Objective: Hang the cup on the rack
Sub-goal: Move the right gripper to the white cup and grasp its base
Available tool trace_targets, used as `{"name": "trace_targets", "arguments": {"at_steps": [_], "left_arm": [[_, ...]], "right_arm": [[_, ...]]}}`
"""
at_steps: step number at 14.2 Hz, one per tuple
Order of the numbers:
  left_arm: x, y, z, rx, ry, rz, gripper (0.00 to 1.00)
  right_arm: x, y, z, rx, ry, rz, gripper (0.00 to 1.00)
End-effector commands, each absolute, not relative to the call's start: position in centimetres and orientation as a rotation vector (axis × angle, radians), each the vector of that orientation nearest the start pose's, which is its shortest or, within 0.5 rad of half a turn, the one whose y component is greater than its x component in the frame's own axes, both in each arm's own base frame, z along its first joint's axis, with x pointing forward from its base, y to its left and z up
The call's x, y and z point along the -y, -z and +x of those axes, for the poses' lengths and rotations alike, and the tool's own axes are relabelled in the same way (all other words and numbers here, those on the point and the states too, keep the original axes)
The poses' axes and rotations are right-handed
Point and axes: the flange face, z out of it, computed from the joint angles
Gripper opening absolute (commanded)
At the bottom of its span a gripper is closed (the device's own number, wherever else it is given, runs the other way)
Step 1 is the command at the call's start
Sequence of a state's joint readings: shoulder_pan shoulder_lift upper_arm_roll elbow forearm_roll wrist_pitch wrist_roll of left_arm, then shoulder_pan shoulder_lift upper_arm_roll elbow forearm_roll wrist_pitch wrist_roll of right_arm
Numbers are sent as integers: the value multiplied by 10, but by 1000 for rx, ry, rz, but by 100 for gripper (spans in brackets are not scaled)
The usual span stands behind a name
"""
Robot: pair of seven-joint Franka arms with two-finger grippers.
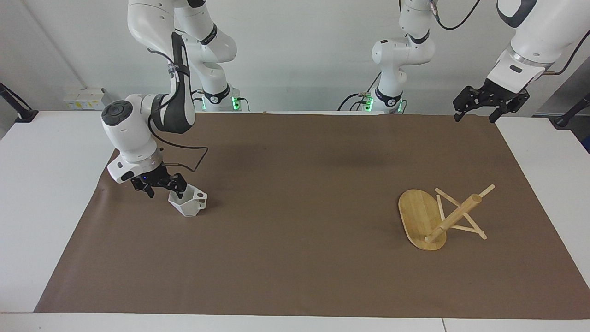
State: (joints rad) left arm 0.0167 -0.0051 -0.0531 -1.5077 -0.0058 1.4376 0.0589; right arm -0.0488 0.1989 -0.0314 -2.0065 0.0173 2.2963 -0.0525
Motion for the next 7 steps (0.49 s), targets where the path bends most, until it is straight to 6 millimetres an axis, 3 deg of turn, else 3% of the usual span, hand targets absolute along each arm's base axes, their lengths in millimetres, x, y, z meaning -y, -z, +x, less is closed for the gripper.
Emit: {"name": "trace_targets", "arguments": {"at_steps": [1, 3, 4, 5, 6, 7], "left_arm": [[17, -646, 532, -157, -116, -3126, 100], [18, -646, 532, -157, -116, -3126, 100], [18, -646, 532, -159, -116, -3126, 100], [18, -646, 532, -159, -116, -3126, 100], [18, -646, 532, -159, -116, -3126, 100], [18, -646, 532, -159, -116, -3126, 100]], "right_arm": [[44, -369, 591, -67, 172, -3123, 77], [44, -369, 591, -61, 172, -3124, 54], [44, -369, 591, -75, 172, -3124, 28], [42, -369, 591, -80, 172, -3123, 8], [42, -369, 591, -89, 167, -3121, 0], [43, -369, 591, -103, 167, -3120, 0]]}}
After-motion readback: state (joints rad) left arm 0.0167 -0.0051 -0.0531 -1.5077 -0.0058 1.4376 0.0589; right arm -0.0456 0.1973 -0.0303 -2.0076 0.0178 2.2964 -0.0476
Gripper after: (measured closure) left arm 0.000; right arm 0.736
